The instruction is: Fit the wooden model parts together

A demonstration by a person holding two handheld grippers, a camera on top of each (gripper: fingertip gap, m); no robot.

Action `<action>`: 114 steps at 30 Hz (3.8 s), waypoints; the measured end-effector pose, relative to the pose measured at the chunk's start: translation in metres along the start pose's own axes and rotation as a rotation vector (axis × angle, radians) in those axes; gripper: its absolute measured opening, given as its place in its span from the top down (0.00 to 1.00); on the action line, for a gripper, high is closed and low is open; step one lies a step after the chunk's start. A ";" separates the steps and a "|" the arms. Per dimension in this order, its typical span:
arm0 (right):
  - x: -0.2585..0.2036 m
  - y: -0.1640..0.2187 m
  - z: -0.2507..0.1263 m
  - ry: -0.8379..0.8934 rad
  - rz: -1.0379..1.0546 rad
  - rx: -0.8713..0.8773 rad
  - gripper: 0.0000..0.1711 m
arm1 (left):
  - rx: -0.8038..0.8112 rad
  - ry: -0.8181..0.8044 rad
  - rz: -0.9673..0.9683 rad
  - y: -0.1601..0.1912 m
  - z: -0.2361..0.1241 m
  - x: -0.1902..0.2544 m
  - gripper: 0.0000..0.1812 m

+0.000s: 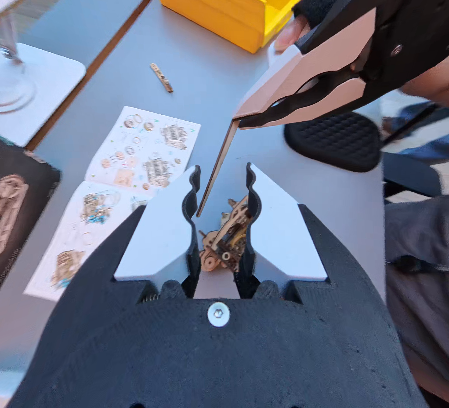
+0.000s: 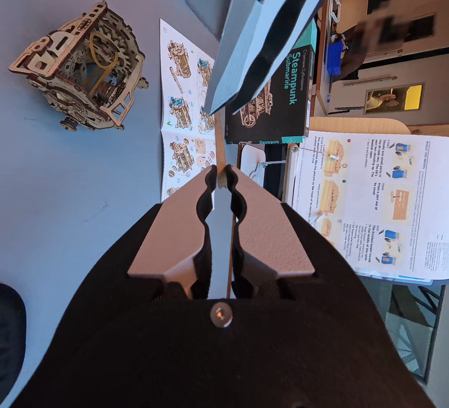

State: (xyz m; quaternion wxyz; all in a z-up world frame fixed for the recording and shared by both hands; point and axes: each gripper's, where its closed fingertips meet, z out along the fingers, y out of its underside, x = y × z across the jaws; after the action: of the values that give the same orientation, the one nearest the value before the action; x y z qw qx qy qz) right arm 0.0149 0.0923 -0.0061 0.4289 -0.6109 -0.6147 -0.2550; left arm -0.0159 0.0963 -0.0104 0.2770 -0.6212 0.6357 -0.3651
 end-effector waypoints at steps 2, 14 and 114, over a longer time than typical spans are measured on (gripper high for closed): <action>0.002 -0.005 -0.001 0.012 -0.022 0.010 0.96 | 0.018 0.098 -0.067 -0.004 0.001 0.004 0.80; 0.004 -0.023 -0.003 0.066 -0.092 0.098 0.96 | 0.021 0.200 -0.103 0.007 -0.003 0.006 0.92; -0.071 -0.065 -0.015 -0.499 0.288 0.616 0.99 | 0.216 0.420 0.130 0.103 0.010 0.009 0.55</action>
State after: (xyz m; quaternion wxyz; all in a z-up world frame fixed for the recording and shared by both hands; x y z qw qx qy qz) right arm -0.0527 0.0338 -0.0442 0.4606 -0.5769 -0.6556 0.1590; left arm -0.0686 0.0823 -0.0986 0.2264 -0.4561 0.6754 -0.5334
